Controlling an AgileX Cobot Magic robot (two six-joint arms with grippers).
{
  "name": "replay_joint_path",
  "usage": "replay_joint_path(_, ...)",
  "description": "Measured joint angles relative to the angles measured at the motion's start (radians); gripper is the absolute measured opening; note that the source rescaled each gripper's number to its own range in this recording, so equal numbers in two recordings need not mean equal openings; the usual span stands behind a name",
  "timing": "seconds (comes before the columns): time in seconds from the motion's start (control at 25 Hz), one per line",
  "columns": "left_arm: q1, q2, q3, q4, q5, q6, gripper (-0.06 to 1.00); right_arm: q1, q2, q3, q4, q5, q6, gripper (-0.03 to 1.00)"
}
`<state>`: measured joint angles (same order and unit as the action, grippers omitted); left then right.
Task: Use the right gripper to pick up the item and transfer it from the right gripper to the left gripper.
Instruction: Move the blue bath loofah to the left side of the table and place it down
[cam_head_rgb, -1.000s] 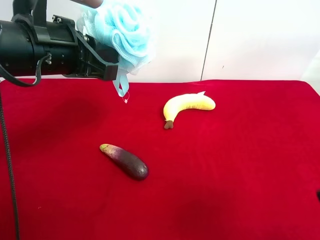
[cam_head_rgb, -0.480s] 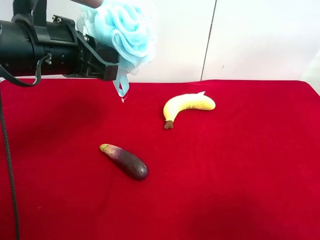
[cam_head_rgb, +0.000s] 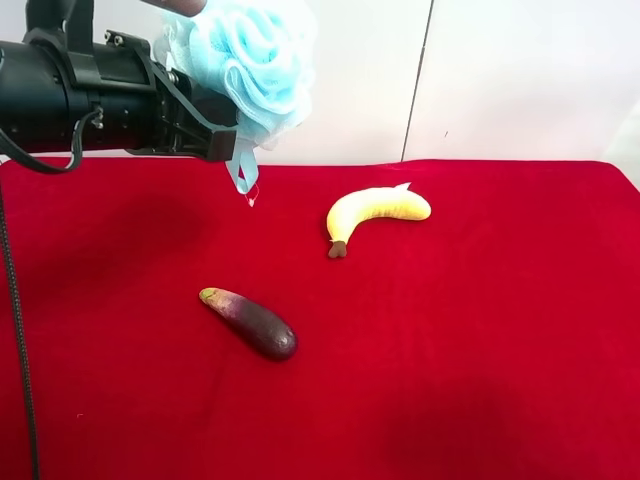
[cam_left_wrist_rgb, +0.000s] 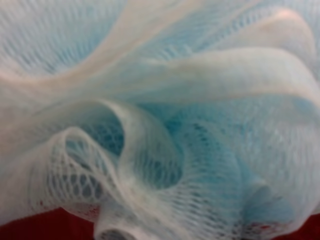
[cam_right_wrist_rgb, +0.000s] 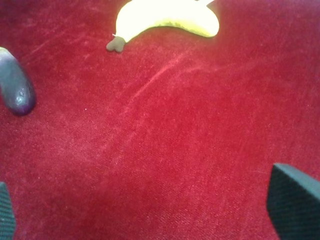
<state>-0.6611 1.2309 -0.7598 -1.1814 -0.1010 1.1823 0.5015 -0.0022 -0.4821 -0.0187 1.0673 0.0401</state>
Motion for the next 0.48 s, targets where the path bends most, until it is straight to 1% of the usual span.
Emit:
replay_joint_path(0.08,0.000,0.000,0.000,0.000,0.000,0.000,0.00,-0.019,0.000,0.000,0.000,-0.001,0.000,1.00)
replay_joint_path(0.12,0.000,0.000,0.000,0.000,0.000,0.000,0.00,-0.046,0.000,0.000,0.000,-0.001,0.000,1.00)
replay_joint_path(0.48,0.000,0.000,0.000,0.000,0.000,0.000,0.00,-0.346,0.000,0.000,0.000,-0.001,0.000,1.00)
